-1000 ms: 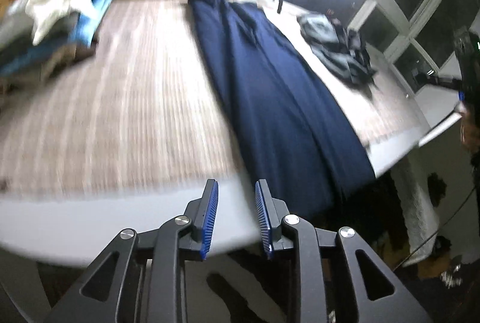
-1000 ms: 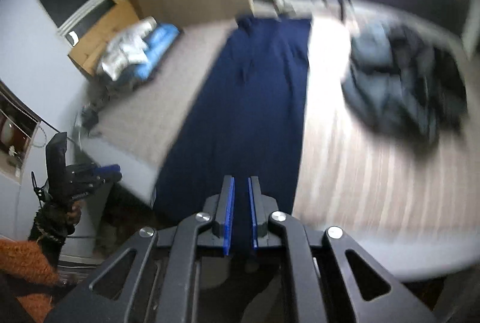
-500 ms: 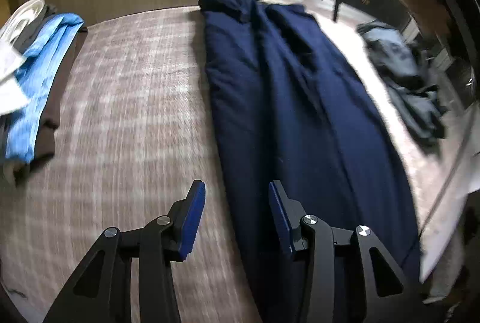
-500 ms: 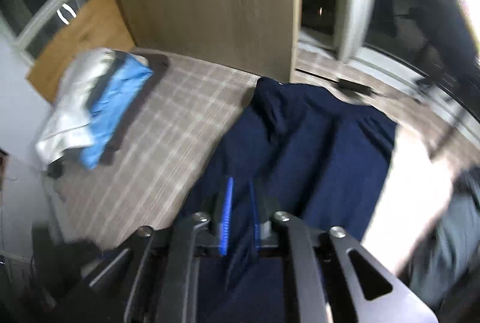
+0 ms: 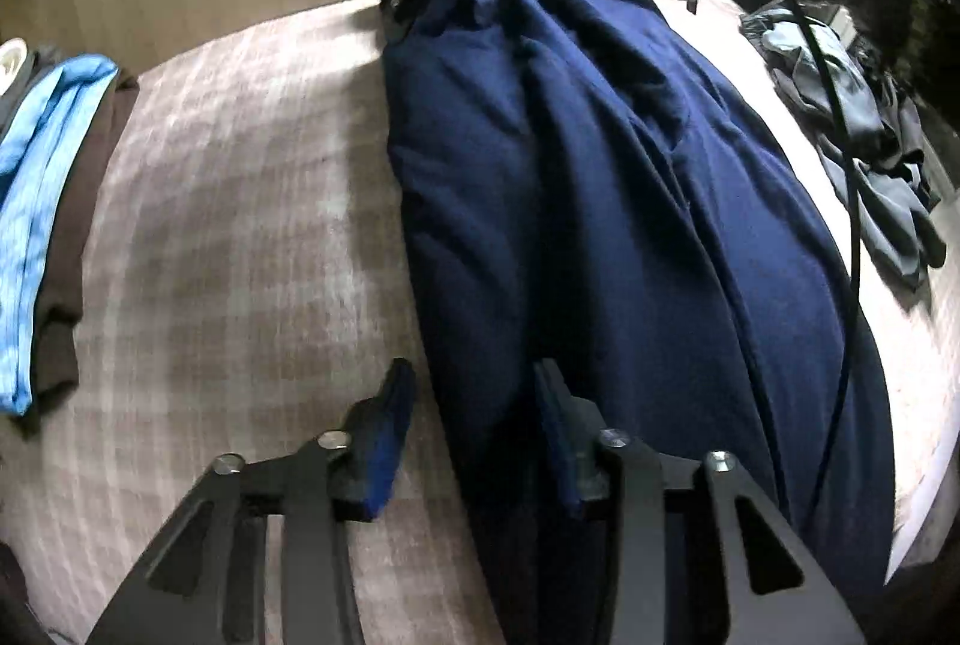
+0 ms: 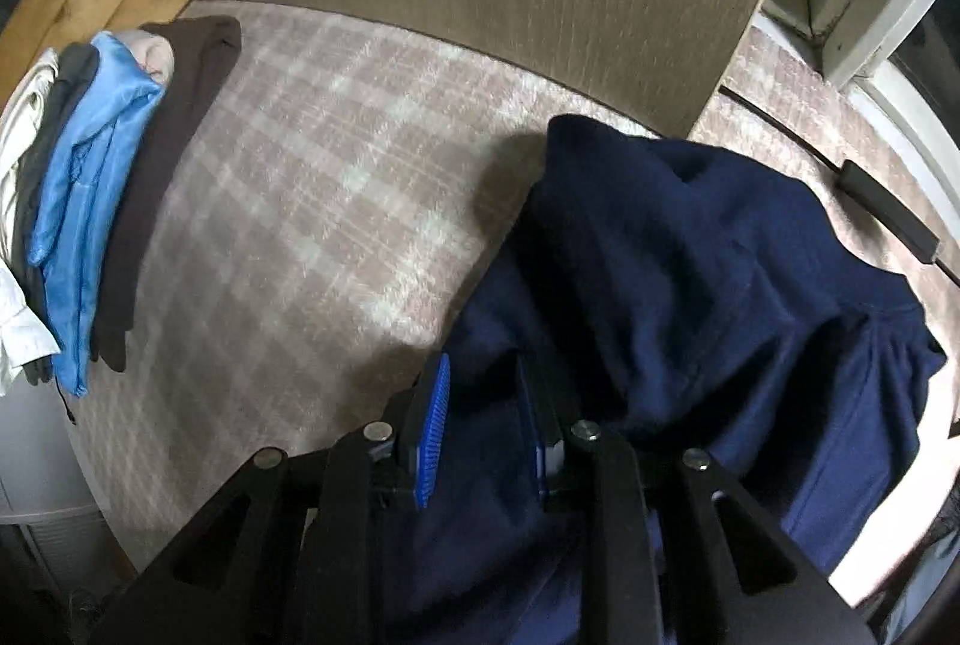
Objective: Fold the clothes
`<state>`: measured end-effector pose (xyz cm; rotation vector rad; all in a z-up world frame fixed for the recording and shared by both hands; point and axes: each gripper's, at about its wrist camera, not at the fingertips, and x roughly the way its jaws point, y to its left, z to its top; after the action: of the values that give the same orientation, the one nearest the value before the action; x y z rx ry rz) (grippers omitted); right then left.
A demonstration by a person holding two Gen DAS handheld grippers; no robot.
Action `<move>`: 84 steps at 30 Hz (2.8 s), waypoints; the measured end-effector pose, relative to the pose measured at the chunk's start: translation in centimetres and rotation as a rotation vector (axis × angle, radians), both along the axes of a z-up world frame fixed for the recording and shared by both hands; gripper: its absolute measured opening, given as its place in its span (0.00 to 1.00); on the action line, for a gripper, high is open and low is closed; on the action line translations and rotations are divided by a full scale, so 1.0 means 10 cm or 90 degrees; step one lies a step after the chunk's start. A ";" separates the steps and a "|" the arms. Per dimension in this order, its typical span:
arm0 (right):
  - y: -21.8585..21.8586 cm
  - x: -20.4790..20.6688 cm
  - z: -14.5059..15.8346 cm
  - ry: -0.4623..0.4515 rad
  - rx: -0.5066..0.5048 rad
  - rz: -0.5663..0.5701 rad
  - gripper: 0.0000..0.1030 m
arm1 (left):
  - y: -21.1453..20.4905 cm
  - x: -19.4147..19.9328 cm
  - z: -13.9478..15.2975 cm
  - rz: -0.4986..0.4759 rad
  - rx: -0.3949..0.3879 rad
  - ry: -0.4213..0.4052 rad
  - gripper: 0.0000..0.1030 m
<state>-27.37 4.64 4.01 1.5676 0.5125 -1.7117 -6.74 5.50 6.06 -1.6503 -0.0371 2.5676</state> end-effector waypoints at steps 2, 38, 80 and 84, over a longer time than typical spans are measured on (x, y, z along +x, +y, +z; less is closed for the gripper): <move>0.00 0.00 0.00 0.004 -0.004 0.001 0.12 | 0.01 -0.01 0.01 -0.008 0.002 0.002 0.05; 0.36 -0.16 0.50 0.085 -0.130 -0.035 0.09 | -0.68 0.80 0.52 0.130 0.123 0.031 0.41; 3.15 3.68 0.70 0.053 -0.182 -0.158 0.35 | 0.25 2.78 -0.42 -0.116 0.197 -0.086 0.56; 2.50 3.48 0.47 0.025 -0.147 -0.068 0.35 | 0.30 2.78 -0.49 -0.109 0.235 -0.067 0.42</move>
<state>7.46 29.65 8.69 1.4194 0.2447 -1.8146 21.07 8.48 1.14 -1.5684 -0.3383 2.1863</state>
